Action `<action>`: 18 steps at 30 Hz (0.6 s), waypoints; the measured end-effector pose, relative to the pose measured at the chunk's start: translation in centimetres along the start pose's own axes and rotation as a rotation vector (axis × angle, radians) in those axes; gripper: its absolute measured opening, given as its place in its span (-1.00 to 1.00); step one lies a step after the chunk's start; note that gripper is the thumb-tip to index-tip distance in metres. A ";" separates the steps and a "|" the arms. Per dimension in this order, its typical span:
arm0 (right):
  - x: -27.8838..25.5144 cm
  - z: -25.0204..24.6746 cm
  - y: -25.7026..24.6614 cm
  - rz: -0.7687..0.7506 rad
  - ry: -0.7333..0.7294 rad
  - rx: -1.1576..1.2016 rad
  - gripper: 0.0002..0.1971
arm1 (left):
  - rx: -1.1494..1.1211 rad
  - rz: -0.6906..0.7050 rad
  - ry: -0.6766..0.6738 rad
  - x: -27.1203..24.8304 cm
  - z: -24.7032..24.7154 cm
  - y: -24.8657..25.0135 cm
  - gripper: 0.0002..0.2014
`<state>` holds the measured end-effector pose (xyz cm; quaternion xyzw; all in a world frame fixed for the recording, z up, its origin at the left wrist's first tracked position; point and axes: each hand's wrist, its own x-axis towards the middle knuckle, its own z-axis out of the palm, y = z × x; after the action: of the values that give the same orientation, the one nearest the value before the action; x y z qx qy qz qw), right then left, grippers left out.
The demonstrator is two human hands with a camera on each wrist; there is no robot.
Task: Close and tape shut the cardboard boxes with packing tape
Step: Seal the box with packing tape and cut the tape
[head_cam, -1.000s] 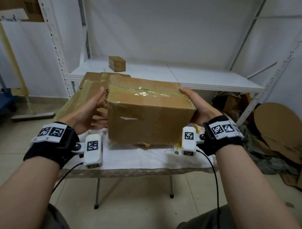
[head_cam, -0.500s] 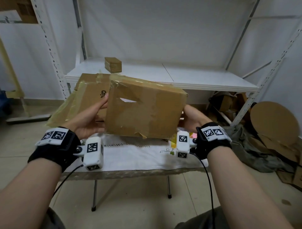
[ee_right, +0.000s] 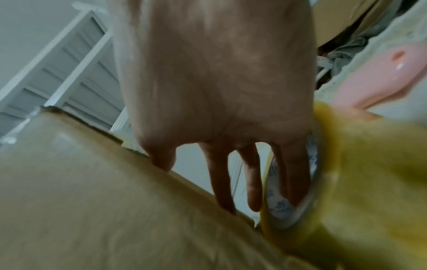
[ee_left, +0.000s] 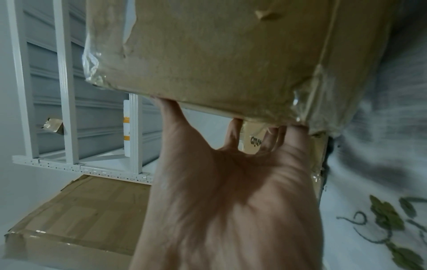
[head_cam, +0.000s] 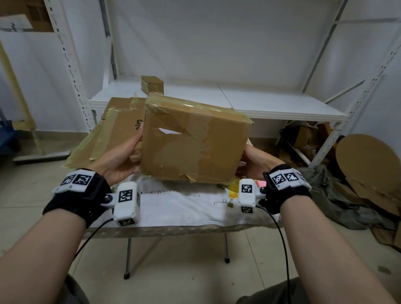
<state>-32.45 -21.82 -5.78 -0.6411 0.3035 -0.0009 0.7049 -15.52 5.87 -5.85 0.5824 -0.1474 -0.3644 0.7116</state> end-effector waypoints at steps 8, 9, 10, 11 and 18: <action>-0.2 0.3 0.2 -0.024 0.112 -0.086 -0.48 | 0.094 0.076 0.011 -0.2 0.8 0.1 -0.60; 0.0 0.2 0.2 -0.034 0.114 -0.082 -0.47 | 0.099 0.092 0.008 -0.1 0.8 0.1 -0.58; -0.1 0.2 0.0 -0.049 0.111 -0.074 -0.47 | 0.098 0.109 0.014 0.0 0.8 0.0 -0.57; 0.1 0.1 -0.2 -0.068 0.103 -0.050 -0.46 | 0.093 0.124 0.031 0.4 0.7 -0.1 -0.56; -0.3 0.4 -1.2 -0.219 -0.133 0.454 -0.50 | 0.106 0.226 0.130 2.0 -1.1 -0.3 -0.50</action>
<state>-32.05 -21.54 -4.55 -0.4941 0.1774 -0.1030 0.8449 -13.49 5.26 -6.86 0.6214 -0.1845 -0.2351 0.7243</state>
